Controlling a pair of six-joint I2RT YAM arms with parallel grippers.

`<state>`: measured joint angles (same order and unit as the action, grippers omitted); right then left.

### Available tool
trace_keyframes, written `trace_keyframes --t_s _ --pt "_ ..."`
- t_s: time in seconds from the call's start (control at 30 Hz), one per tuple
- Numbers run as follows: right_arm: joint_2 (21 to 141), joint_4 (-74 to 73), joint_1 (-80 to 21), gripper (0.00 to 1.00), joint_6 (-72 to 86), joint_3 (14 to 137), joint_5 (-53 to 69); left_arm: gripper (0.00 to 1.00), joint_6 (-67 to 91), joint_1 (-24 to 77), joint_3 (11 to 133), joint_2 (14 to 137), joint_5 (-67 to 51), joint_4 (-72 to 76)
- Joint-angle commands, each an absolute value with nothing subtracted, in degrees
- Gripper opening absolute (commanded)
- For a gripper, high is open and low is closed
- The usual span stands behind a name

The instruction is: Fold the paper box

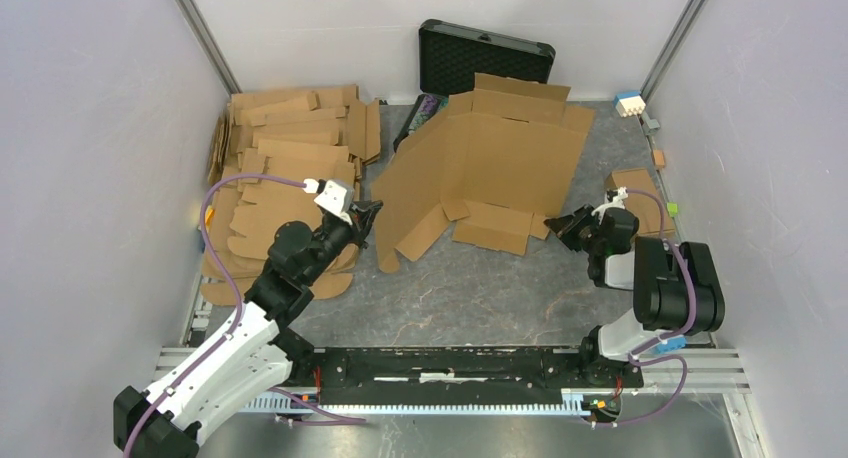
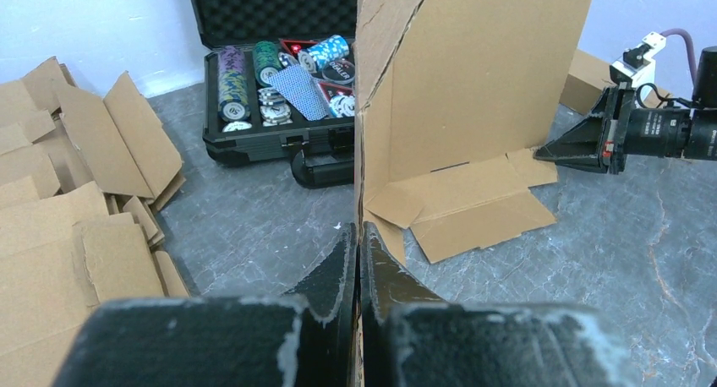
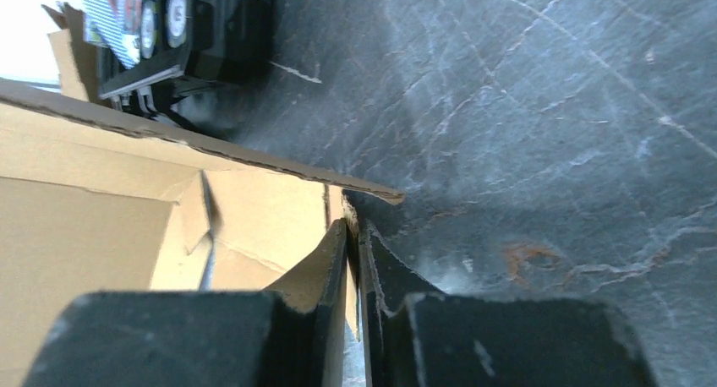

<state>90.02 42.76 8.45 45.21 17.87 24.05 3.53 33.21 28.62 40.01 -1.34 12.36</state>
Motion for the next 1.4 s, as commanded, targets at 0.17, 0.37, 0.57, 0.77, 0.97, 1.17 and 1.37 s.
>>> trace_keyframes --t_s 0.17,0.37,0.57,0.77,0.97,1.17,1.37 --pt "87.68 46.79 12.39 0.00 51.43 16.86 33.73 0.02 1.15 33.57 27.23 37.67 2.74 14.64" --pt "86.98 46.59 14.41 0.00 53.36 17.15 38.29 0.02 0.38 33.57 25.89 36.70 5.88 15.35" --pt "84.47 44.32 14.54 0.10 51.52 16.26 40.68 0.02 0.79 33.58 24.92 37.04 8.39 16.61" --pt "83.38 39.46 13.81 0.32 44.85 15.42 36.93 0.02 0.69 33.57 23.65 36.41 4.99 18.46" --pt "88.41 45.42 12.24 0.33 45.79 14.03 36.36 0.02 1.22 33.57 22.73 35.43 3.99 18.85" --pt "90.06 44.98 9.18 0.40 45.04 14.41 33.50 0.02 2.10 33.57 22.50 36.12 3.91 19.07" --pt "91.77 46.66 8.61 0.22 46.01 13.99 34.17 0.02 1.95 33.57 22.22 35.45 4.79 18.98"
